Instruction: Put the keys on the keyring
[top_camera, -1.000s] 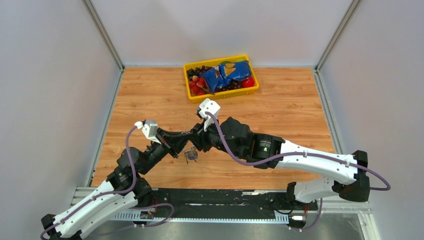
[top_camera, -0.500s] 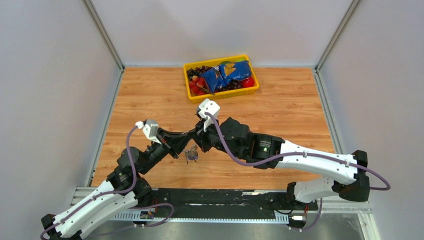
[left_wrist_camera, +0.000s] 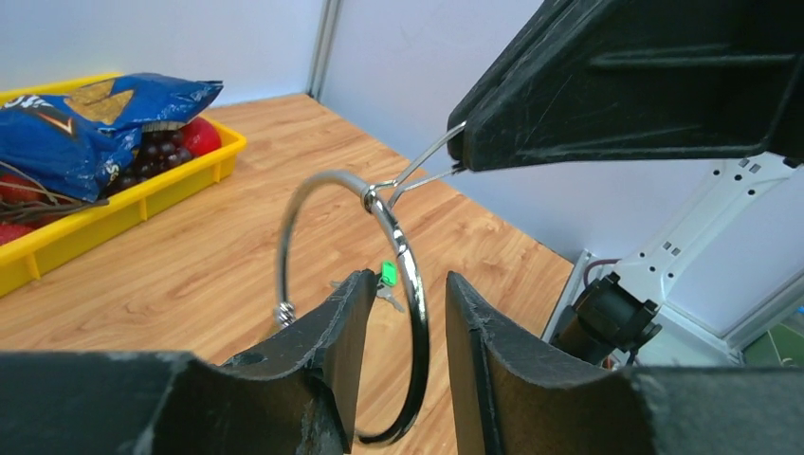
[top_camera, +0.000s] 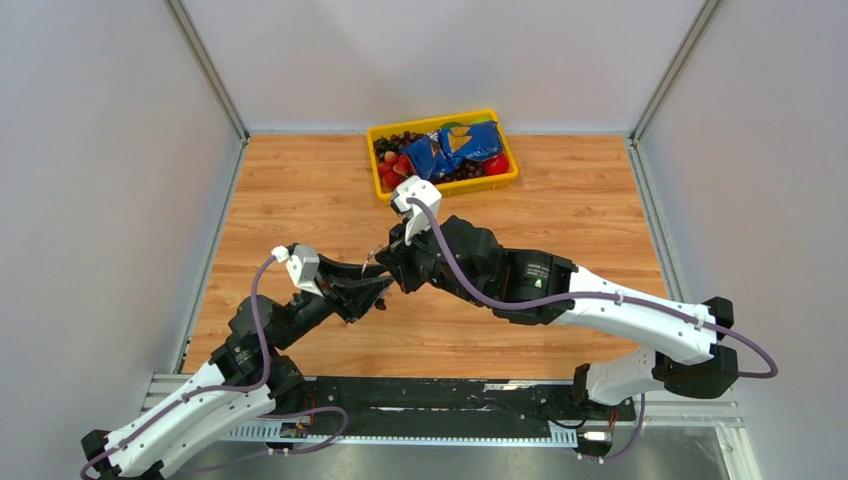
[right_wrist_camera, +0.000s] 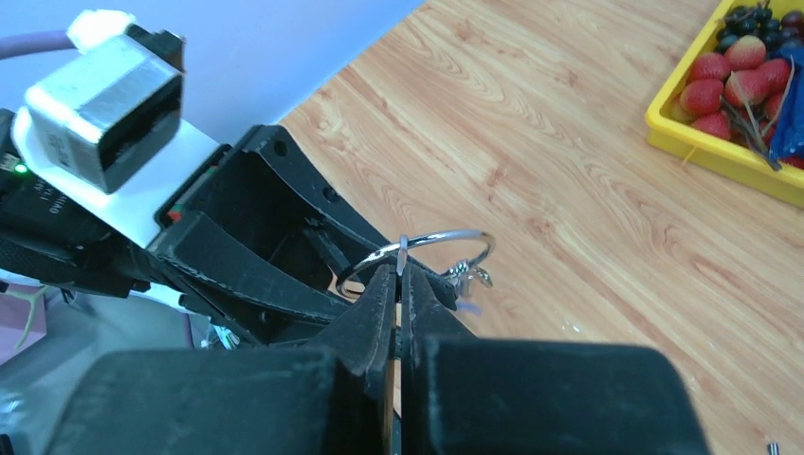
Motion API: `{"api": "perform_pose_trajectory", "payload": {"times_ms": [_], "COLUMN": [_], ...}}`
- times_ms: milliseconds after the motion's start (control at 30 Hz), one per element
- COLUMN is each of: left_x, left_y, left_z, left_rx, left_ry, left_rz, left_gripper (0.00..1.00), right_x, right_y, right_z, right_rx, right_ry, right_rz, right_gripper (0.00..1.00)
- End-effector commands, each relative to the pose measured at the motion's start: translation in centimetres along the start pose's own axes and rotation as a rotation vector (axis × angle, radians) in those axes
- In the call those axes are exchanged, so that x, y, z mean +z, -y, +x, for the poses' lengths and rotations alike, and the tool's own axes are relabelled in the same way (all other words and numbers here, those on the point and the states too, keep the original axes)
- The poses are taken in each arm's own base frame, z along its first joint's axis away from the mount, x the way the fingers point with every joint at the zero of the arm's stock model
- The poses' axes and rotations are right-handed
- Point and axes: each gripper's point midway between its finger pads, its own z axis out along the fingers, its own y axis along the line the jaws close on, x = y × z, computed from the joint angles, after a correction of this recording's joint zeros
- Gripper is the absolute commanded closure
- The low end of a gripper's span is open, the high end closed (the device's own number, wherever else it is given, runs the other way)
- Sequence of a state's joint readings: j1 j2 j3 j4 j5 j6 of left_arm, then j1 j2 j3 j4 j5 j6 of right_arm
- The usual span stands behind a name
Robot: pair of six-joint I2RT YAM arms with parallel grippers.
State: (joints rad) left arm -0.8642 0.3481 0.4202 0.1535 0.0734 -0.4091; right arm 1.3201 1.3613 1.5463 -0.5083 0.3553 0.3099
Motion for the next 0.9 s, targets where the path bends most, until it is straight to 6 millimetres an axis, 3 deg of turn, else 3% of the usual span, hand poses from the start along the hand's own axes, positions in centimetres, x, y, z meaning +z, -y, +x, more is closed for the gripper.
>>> {"api": "perform_pose_trajectory", "payload": {"times_ms": [0,300,467,733,867], "left_x": [-0.2,-0.2,-0.1,0.0,0.1], "left_y": [1.0,0.6,1.2,1.1,1.3], "left_z": [-2.8,-3.6,-3.1,-2.6,-2.5], "left_rx": [0.050,0.113,0.154,0.181,0.184], "left_ry": [0.069,0.084,0.067,0.053,0.046], "left_rz": [0.032,0.008,0.052,0.064,0.074], "left_gripper": [0.55,0.50,0.51,0.59,0.78], "right_x": [-0.5,-0.5,-0.4,-0.2,-0.1], "right_y": [-0.3,-0.7,-1.3,-1.6,-1.7], "right_z": [-0.9,0.1,0.1,-0.2,-0.2], "right_rx": [0.036,0.051,0.057,0.060,0.061], "right_ry": [-0.009,-0.070,-0.095,-0.097,-0.100], "right_rz": [0.012,0.002,-0.020,-0.025,-0.027], "right_gripper": [1.00,1.00,1.00,1.00,1.00]}}
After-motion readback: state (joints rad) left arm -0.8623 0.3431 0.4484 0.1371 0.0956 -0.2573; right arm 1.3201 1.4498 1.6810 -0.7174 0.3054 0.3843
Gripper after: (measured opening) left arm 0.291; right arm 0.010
